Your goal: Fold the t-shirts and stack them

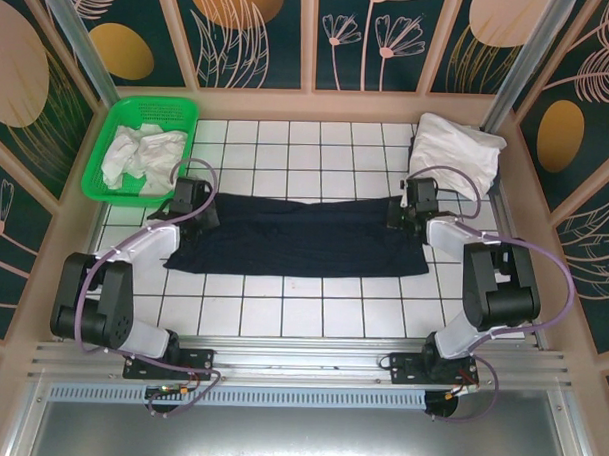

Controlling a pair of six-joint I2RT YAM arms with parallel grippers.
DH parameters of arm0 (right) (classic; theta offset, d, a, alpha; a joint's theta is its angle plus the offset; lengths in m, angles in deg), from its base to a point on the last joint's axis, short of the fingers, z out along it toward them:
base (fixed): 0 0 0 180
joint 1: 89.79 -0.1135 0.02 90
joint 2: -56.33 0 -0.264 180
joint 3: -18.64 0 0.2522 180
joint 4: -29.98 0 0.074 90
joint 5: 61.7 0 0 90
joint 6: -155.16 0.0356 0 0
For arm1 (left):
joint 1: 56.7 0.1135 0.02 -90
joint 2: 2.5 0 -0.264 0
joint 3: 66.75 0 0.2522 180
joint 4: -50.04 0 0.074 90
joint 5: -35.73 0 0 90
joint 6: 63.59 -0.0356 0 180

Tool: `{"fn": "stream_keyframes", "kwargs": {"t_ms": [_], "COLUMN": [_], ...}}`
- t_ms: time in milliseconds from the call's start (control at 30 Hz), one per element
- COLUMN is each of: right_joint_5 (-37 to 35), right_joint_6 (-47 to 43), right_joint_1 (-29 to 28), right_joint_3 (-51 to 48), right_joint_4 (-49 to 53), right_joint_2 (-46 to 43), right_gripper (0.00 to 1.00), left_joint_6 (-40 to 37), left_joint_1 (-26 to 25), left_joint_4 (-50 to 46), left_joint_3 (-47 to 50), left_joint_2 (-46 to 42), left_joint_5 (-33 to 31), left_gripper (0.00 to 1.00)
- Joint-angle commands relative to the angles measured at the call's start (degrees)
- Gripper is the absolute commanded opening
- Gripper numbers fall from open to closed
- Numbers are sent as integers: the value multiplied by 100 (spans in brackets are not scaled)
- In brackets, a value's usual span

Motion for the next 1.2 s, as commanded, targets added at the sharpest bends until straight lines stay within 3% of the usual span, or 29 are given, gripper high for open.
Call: {"fn": "stream_keyframes", "kwargs": {"t_ms": [0,100,167,233,300,433,533,733,933,1033,1167], "right_joint_5": [-78,-163,-173,-183,-150,-106,-134,332,728,376,116], "right_joint_6": [155,173,180,234,265,309,406,602,652,684,824], "right_joint_1": [0,-2,1,2,0,17,18,28,-3,3,90], "right_joint_3": [-168,-259,-296,-327,-385,-390,-276,-209,191,94,-277], "right_joint_4": [-112,-35,18,119,200,512,844,493,224,424,592], "right_joint_2": [-181,-199,-210,-270,-406,-665,-793,-987,-116,-36,-151], "right_gripper": [0,0,1,2,2,16,16,27,26,25,25], "left_joint_6": [157,204,247,296,357,419,480,448,161,121,177], "left_joint_1": [-120,-210,-219,-244,-247,-245,-243,-243,-250,-250,-243], "left_joint_4": [131,79,63,90,110,-66,-242,-523,-593,-567,-507], "left_joint_3": [184,326,419,539,665,699,651,17,-1045,-1100,-522], "left_joint_2": [-124,-185,-242,-324,-428,-485,-560,-379,659,1037,901], "left_joint_5": [-145,-265,-242,-183,-145,-111,-149,-328,-316,-57,119], "left_gripper": [0,2,7,19,22,33,36,51,65,65,50]}}
